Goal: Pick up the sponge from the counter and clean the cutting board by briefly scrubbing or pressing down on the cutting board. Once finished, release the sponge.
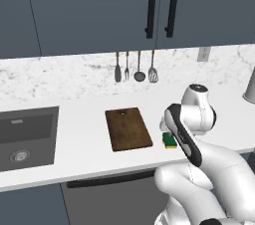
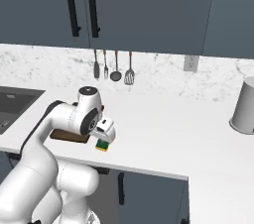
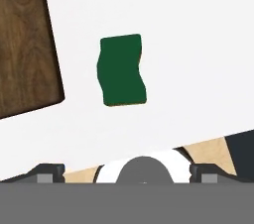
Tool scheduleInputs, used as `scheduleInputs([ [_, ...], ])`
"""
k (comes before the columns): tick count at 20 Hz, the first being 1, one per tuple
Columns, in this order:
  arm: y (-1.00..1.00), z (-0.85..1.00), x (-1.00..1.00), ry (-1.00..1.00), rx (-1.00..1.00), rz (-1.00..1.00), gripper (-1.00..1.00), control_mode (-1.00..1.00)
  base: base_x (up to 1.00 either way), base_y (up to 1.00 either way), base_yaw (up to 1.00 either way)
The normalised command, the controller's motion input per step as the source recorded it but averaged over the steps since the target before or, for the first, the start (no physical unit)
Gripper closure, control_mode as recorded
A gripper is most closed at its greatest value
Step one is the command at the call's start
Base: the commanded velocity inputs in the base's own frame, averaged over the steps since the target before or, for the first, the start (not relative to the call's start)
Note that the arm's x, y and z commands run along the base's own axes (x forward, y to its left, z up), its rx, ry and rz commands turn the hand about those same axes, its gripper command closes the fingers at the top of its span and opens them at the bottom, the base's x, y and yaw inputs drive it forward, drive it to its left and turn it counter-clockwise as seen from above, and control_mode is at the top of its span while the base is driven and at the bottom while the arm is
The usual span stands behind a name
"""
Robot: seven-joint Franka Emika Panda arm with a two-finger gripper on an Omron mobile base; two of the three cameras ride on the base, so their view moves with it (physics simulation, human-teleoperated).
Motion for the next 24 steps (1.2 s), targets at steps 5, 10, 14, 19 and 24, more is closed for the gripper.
scheduleInputs([
  [5, 0.00, -0.30, 0.25, 0.00, 0.00, 0.00, -1.00, -1.00, 0.00, 0.00, 0.00],
  [10, 0.00, -0.31, 0.24, 0.00, 0.00, 0.00, -1.00, -1.00, 0.00, 0.00, 0.00],
  [14, 0.00, -0.28, 0.24, 0.00, 0.00, 0.00, -1.00, -1.00, 0.00, 0.00, 0.00],
  [19, 0.00, -0.29, 0.26, 0.00, 0.00, 0.00, -1.00, -1.00, 0.00, 0.00, 0.00],
  [24, 0.00, -0.29, 0.25, 0.00, 0.00, 0.00, -1.00, -1.00, 0.00, 0.00, 0.00],
])
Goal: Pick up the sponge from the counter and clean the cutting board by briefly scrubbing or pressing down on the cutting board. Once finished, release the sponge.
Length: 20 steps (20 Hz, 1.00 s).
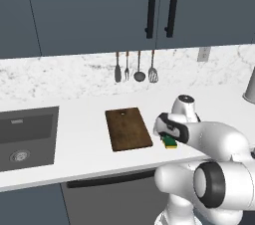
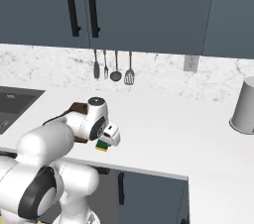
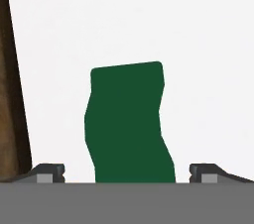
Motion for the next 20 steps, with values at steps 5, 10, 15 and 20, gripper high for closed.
scheduleInputs([
  [5, 0.00, -0.27, 0.23, 0.00, 0.00, 0.00, -1.00, -1.00, 0.00, 0.00, 0.00],
  [10, 0.00, -0.26, 0.20, 0.00, 0.00, 0.00, -1.00, -1.00, 0.00, 0.00, 0.00],
  [15, 0.00, -0.25, 0.19, 0.00, 0.00, 0.00, -1.00, -1.00, 0.00, 0.00, 0.00],
  [20, 0.00, -0.25, 0.14, 0.00, 0.00, 0.00, 1.00, -1.00, 0.00, 0.00, 0.00],
])
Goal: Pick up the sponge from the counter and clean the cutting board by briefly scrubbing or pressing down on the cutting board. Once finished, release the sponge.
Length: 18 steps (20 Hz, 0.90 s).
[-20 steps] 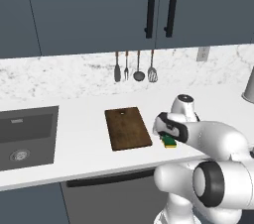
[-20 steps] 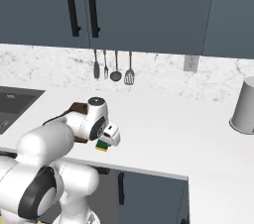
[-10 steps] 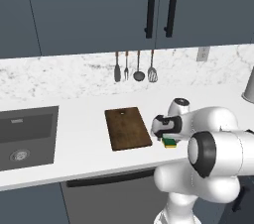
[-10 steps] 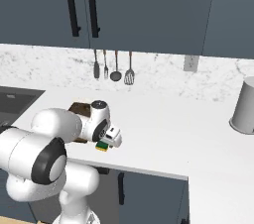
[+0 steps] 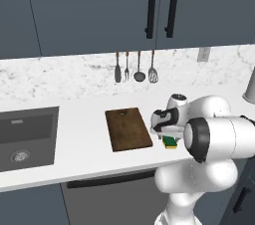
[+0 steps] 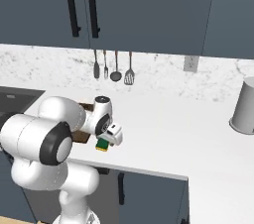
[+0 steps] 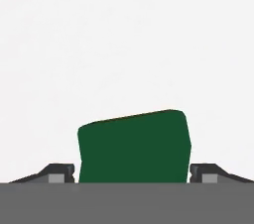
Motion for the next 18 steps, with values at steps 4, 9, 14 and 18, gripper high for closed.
scheduleInputs([
  [4, 0.00, -0.09, 0.00, 0.00, 0.00, 0.00, 1.00, -1.00, 0.00, 0.00, 0.00],
  [9, 0.00, 0.00, -0.03, 0.00, 0.00, 0.00, 1.00, -1.00, 0.00, 0.00, 0.00],
  [14, 0.03, 0.22, -0.08, -0.10, 0.00, 0.09, 1.00, -1.00, 0.00, 0.00, 0.00],
  [18, 0.04, 0.63, 0.01, -0.06, 0.00, 0.22, 1.00, -1.00, 0.00, 0.00, 0.00],
])
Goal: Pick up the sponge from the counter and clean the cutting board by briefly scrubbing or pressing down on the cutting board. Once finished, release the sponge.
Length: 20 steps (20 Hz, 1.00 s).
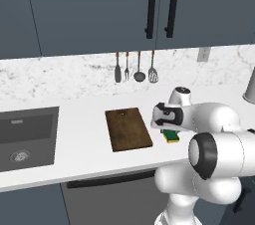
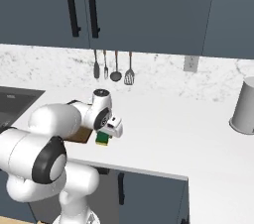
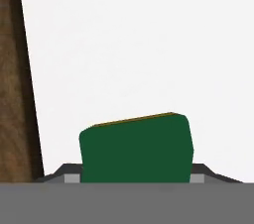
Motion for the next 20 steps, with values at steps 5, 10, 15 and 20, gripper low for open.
scheduleInputs([
  [5, 0.18, 0.45, 0.03, 0.00, -0.01, 0.33, 1.00, -1.00, 0.00, 0.00, 0.00],
  [10, 0.39, 0.04, 0.03, -0.01, -0.05, 0.43, 1.00, -1.00, 0.00, 0.00, 0.00],
  [15, 0.47, 0.00, 0.33, -0.03, -0.07, 0.30, 1.00, -1.00, 0.00, 0.00, 0.00],
  [20, 0.72, -0.02, 0.42, 0.00, -0.08, 0.19, 1.00, -1.00, 0.00, 0.00, 0.00],
])
